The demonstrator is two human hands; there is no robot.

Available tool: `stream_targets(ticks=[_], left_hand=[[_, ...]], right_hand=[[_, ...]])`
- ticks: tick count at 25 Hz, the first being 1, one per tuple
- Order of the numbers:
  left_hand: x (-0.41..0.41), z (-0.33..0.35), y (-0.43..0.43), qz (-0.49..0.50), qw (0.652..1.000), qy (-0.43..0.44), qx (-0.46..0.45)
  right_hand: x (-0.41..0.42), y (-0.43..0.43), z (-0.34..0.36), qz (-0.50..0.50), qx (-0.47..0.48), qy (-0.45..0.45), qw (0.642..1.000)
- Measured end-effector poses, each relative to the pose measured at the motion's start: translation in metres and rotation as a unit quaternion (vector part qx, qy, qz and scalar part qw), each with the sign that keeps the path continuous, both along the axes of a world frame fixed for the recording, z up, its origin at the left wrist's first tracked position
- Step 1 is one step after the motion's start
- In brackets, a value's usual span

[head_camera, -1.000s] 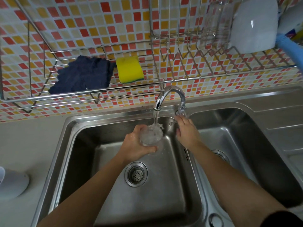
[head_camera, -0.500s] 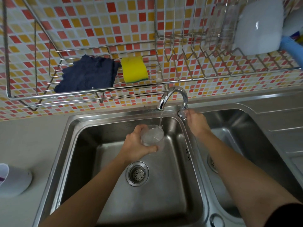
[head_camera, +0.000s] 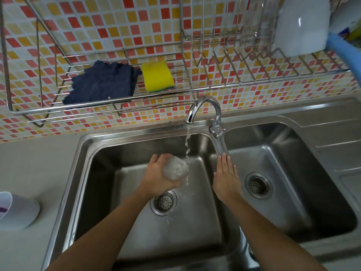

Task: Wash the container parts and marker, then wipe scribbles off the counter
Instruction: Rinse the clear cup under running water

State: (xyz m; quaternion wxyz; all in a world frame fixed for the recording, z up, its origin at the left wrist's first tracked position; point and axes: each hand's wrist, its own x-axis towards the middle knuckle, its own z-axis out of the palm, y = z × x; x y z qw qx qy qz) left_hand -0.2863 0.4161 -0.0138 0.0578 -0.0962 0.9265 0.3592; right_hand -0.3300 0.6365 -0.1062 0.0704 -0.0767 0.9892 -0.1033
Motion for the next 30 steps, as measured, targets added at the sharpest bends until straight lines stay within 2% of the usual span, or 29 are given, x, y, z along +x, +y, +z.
stream_targets(ticks=[1, 3, 5, 10, 15, 17, 18, 19, 20, 21, 22, 23, 24, 28, 30], left_hand=[[0.001, 0.001, -0.002, -0.029, 0.996, -0.009, -0.081], [0.002, 0.001, -0.005, -0.082, 0.967, -0.032, -0.238], [0.003, 0.002, -0.007, -0.117, 0.936, -0.040, -0.330], [0.003, 0.010, -0.014, -0.164, 0.882, 0.001, -0.441], [0.008, 0.012, -0.010, -0.286, 0.780, 0.107, -0.546], [0.013, 0.012, -0.010, -0.298, 0.761, 0.126, -0.562], [0.016, 0.015, -0.009, -0.281, 0.774, 0.124, -0.554], [0.019, 0.016, -0.011, -0.240, 0.810, 0.118, -0.521], [0.023, 0.018, -0.013, -0.171, 0.871, 0.099, -0.449], [0.027, 0.019, -0.017, -0.083, 0.938, 0.065, -0.329], [0.032, 0.020, -0.023, 0.007, 0.983, 0.037, -0.181], [0.038, 0.019, -0.031, 0.080, 0.995, 0.027, -0.051], [0.044, 0.019, -0.038, 0.126, 0.991, 0.038, 0.031], [0.069, 0.047, -0.070, 0.161, 0.969, 0.080, 0.172], [0.080, 0.069, -0.098, 0.149, 0.960, 0.138, 0.191]], right_hand=[[0.000, 0.000, 0.001, 0.005, 0.012, 0.001, 1.000], [0.000, 0.001, 0.003, 0.019, 0.034, 0.007, 0.999], [0.002, 0.002, 0.004, 0.022, 0.035, 0.018, 0.999], [0.002, 0.001, 0.002, 0.028, 0.038, 0.016, 0.999], [0.000, 0.002, 0.003, 0.033, 0.046, 0.004, 0.998], [0.000, 0.003, 0.002, 0.037, 0.052, 0.002, 0.998], [-0.001, 0.003, 0.001, 0.039, 0.056, 0.002, 0.998], [-0.002, 0.005, 0.000, 0.040, 0.060, 0.002, 0.997], [-0.003, 0.007, -0.001, 0.038, 0.063, -0.001, 0.997], [-0.004, 0.007, 0.001, 0.037, 0.065, -0.006, 0.997], [-0.003, 0.006, 0.003, 0.040, 0.066, -0.013, 0.997], [0.001, 0.002, 0.006, 0.047, 0.061, -0.021, 0.997], [0.007, -0.005, 0.011, 0.055, 0.046, -0.025, 0.997], [0.051, -0.066, 0.025, 0.084, -0.085, -0.013, 0.993], [0.074, -0.118, 0.030, 0.118, -0.131, -0.030, 0.984]])
